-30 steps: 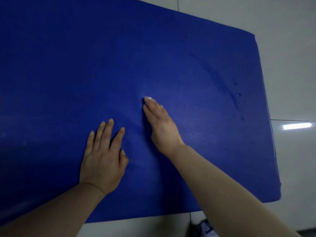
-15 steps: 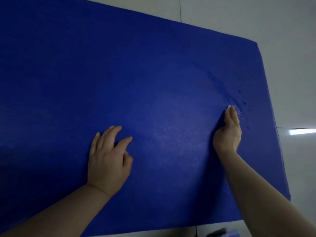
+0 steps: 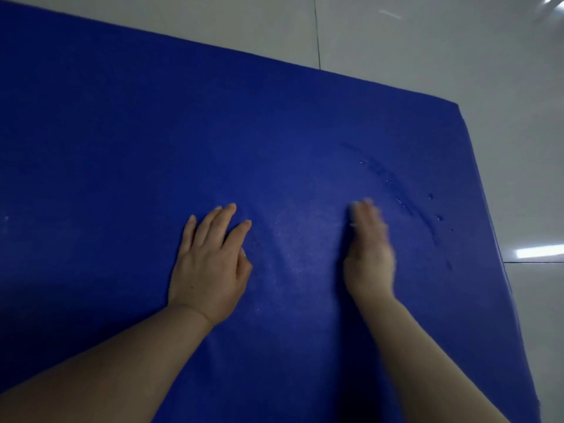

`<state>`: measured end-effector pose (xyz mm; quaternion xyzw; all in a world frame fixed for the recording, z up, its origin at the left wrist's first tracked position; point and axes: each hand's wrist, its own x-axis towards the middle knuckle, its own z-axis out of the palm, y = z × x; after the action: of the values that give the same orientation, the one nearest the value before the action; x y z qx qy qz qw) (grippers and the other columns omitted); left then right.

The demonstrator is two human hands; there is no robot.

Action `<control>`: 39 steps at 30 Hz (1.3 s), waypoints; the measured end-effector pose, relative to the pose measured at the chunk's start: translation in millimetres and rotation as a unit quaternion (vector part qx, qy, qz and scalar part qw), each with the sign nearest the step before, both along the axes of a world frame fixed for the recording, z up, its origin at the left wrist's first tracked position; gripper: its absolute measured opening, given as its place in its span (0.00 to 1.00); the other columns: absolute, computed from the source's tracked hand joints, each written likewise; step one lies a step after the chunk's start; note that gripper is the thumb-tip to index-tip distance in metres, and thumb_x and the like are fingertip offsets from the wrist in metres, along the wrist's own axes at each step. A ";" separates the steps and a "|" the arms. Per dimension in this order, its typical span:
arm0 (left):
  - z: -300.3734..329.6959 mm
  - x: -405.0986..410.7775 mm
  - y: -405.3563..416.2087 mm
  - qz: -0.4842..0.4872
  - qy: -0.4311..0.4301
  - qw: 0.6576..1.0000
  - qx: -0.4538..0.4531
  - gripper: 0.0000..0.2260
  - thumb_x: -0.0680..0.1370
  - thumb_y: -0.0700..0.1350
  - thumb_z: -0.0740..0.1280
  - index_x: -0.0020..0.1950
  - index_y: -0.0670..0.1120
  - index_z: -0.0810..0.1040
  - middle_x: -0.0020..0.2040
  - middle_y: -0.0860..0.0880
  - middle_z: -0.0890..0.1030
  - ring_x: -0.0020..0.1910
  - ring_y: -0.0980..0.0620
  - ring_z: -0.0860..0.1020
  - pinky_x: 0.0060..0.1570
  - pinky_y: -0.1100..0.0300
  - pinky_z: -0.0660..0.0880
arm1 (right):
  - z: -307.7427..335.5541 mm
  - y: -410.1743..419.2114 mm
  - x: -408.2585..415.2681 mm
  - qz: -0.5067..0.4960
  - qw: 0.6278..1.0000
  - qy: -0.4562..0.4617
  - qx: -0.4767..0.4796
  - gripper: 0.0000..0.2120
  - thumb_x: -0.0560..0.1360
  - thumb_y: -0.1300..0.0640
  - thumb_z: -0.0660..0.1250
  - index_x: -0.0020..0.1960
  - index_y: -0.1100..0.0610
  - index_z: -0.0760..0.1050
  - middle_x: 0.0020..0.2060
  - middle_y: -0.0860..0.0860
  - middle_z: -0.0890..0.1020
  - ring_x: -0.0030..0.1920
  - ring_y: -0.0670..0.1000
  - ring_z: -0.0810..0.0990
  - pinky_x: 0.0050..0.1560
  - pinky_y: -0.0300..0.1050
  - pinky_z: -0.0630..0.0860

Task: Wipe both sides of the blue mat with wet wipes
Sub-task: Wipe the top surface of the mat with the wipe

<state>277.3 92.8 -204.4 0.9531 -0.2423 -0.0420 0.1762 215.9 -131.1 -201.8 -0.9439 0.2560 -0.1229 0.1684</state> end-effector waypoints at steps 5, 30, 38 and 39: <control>-0.4 0.1 0.5 0.000 -0.005 1.000 -0.009 0.23 0.77 0.48 0.51 0.67 0.44 0.75 0.71 0.43 0.70 0.71 0.46 0.64 0.73 0.43 0.55 | -5.5 13.8 26.4 0.200 0.979 0.003 -0.041 0.31 0.69 0.68 0.45 0.68 0.62 0.70 0.70 0.58 0.69 0.71 0.58 0.64 0.73 0.49 0.52; 0.1 1.2 -1.1 -0.004 0.002 1.000 -0.014 0.22 0.76 0.46 0.52 0.65 0.43 0.76 0.70 0.42 0.71 0.71 0.44 0.66 0.73 0.44 0.54 | 1.5 22.1 59.8 0.095 0.995 0.043 0.001 0.35 0.63 0.78 0.51 0.69 0.67 0.67 0.71 0.63 0.66 0.71 0.64 0.64 0.71 0.53 0.55; -0.8 1.6 -0.9 -0.009 0.007 1.000 -0.012 0.22 0.77 0.46 0.52 0.65 0.43 0.75 0.70 0.42 0.70 0.70 0.44 0.65 0.73 0.45 0.52 | 12.6 -44.7 39.4 -0.105 0.991 0.086 -0.012 0.35 0.68 0.79 0.52 0.74 0.60 0.61 0.76 0.54 0.56 0.76 0.54 0.55 0.75 0.47 0.50; -0.5 1.2 -1.2 -0.008 0.009 1.000 -0.013 0.22 0.77 0.46 0.52 0.65 0.43 0.75 0.70 0.42 0.70 0.71 0.45 0.65 0.73 0.45 0.52 | 15.0 -33.3 44.0 -0.104 0.991 0.080 -0.014 0.35 0.68 0.79 0.52 0.73 0.61 0.62 0.76 0.55 0.57 0.75 0.55 0.56 0.75 0.47 0.51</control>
<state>278.5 91.6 -205.0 0.9483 -0.2493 -0.0484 0.1903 259.9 -164.4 -186.8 -0.9215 0.3632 -0.0674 0.1201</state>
